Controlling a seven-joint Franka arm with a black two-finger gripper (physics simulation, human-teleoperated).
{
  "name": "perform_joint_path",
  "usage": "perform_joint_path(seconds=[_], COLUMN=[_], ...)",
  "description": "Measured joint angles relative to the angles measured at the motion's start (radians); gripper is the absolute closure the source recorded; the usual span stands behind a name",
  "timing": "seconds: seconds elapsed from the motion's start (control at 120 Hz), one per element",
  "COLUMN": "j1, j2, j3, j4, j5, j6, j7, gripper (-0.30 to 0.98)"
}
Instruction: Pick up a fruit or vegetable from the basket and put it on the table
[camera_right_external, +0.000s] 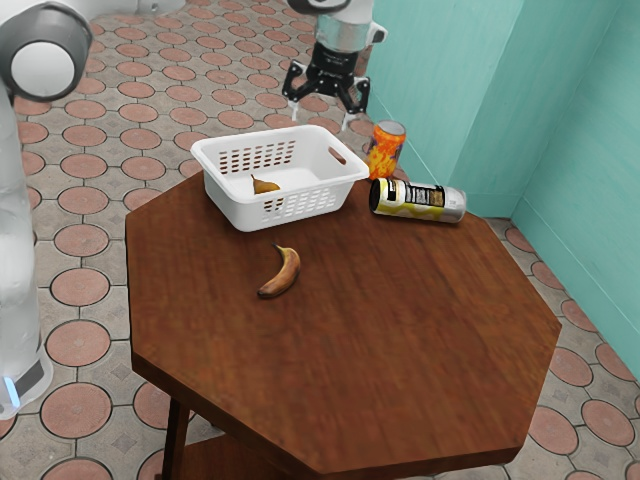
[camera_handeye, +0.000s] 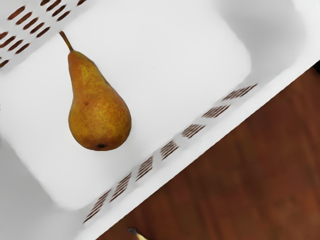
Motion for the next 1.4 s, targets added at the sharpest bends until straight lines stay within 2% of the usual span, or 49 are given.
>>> perform_joint_path(seconds=[0.125,0.233,0.55,0.7,0.85,0.933,1.4], j1=[0.065,0.073,0.020,-0.004,0.135,0.172,0.113], j2=[-0.012,-0.012,0.027,-0.010,-0.017,-0.008,0.107], j3=[0.000,0.000,0.011,0.051,0.059,0.057,0.057], j4=[-0.070,-0.103,-0.103,-0.161,-0.182,-0.182,-0.163], j5=[-0.056,-0.085,-0.013,-0.037,-0.057,-0.063,-0.115], j6=[0.046,0.070,0.028,-0.004,-0.019,-0.022,-0.003], j7=[-0.067,-0.129,-0.250,-0.315,-0.370,-0.395,-0.479], gripper=[0.00,0.00,0.00,0.00,0.00,0.00,0.00])
